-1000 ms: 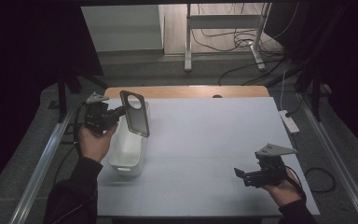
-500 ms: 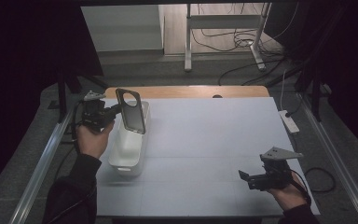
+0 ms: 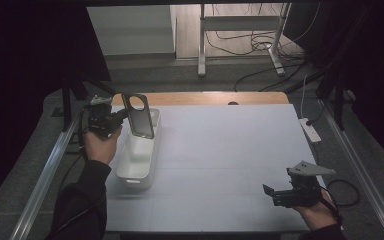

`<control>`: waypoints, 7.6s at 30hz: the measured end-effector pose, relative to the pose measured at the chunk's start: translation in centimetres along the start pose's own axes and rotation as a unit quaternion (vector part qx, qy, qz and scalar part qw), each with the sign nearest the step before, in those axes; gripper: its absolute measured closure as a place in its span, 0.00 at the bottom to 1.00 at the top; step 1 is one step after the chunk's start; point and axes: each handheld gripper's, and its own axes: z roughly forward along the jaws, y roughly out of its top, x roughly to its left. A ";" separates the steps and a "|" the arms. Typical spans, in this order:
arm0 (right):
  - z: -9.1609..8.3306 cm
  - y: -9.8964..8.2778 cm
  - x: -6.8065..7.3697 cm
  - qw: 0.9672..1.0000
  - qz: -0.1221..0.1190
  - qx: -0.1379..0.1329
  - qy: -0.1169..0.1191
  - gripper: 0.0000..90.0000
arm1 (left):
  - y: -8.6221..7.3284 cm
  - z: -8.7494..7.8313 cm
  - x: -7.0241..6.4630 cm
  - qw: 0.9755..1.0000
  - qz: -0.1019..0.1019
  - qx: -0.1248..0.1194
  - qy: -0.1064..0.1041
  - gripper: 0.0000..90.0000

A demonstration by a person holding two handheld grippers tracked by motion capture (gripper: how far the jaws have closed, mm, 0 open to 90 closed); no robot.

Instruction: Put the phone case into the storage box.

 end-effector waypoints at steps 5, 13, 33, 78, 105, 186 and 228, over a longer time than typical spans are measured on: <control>-0.1 -0.2 0.0 1.000 0.000 -0.001 0.000 0.01 | 0.1 0.5 0.1 1.000 -0.001 -0.004 0.007 0.99; -0.3 -0.4 0.2 1.000 0.000 -0.003 0.002 0.01 | 0.2 1.6 0.4 1.000 -0.008 -0.007 0.017 0.99; -0.9 -1.0 0.2 1.000 0.002 -0.001 0.001 0.00 | -0.1 4.3 1.1 0.999 -0.016 -0.013 0.040 0.99; -0.7 -1.0 0.2 1.000 -0.002 0.011 0.003 0.00 | -0.6 8.9 1.9 0.997 -0.024 0.002 0.074 0.98; -0.7 -1.0 0.1 1.000 -0.003 0.008 0.002 0.00 | -0.3 8.7 1.6 0.999 -0.022 0.020 0.044 0.68; -1.4 -2.0 0.0 0.999 0.020 0.029 -0.009 0.00 | -1.8 2.1 -1.5 0.989 0.090 0.040 -0.109 0.07; -1.3 -2.0 0.2 0.999 0.016 0.032 -0.010 0.00 | -5.2 -1.0 -3.1 0.985 0.126 0.033 -0.109 0.02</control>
